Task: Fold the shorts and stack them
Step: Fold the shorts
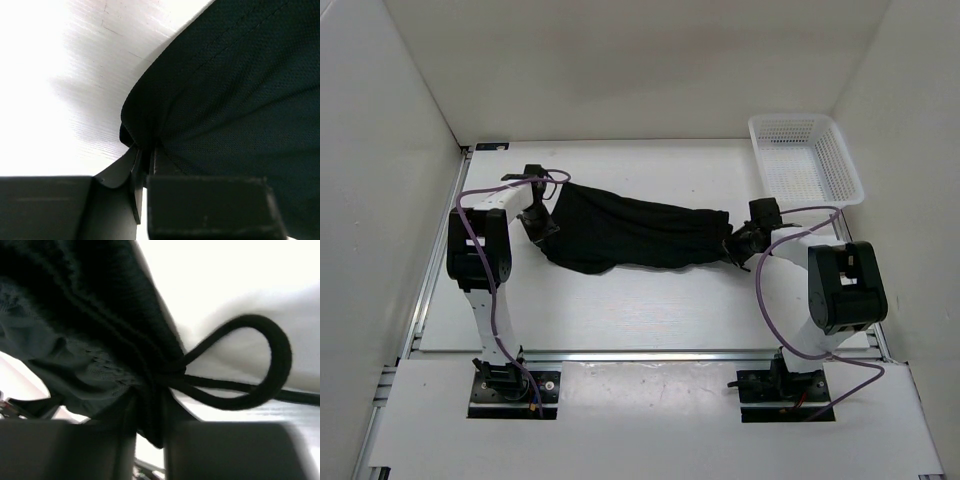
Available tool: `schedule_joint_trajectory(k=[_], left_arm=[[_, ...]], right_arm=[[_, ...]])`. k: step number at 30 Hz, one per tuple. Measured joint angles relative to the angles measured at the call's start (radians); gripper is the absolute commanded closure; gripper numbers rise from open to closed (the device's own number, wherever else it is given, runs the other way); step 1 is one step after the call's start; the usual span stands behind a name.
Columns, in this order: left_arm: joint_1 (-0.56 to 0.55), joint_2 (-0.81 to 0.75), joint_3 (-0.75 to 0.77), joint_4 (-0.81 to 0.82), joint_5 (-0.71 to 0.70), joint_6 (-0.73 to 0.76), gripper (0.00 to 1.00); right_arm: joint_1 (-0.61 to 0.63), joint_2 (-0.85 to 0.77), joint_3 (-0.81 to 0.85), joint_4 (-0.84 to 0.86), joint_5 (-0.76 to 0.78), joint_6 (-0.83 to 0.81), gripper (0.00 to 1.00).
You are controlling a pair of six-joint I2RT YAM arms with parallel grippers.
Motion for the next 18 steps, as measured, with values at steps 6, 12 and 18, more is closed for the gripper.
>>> schedule_joint_trajectory(k=[6, 12, 18], left_arm=[[0.0, -0.033, -0.052, 0.023, 0.005, -0.003, 0.9], [-0.004, -0.157, -0.222, 0.04, 0.029, -0.02, 0.9], [-0.037, -0.358, -0.414, 0.024, 0.068, -0.044, 0.71]], right_arm=[[0.002, -0.001, 0.025, -0.014, 0.046, -0.025, 1.0], [0.002, -0.109, -0.037, -0.1, 0.093, -0.097, 1.0], [0.002, -0.3, -0.171, -0.227, 0.121, -0.183, 0.44]])
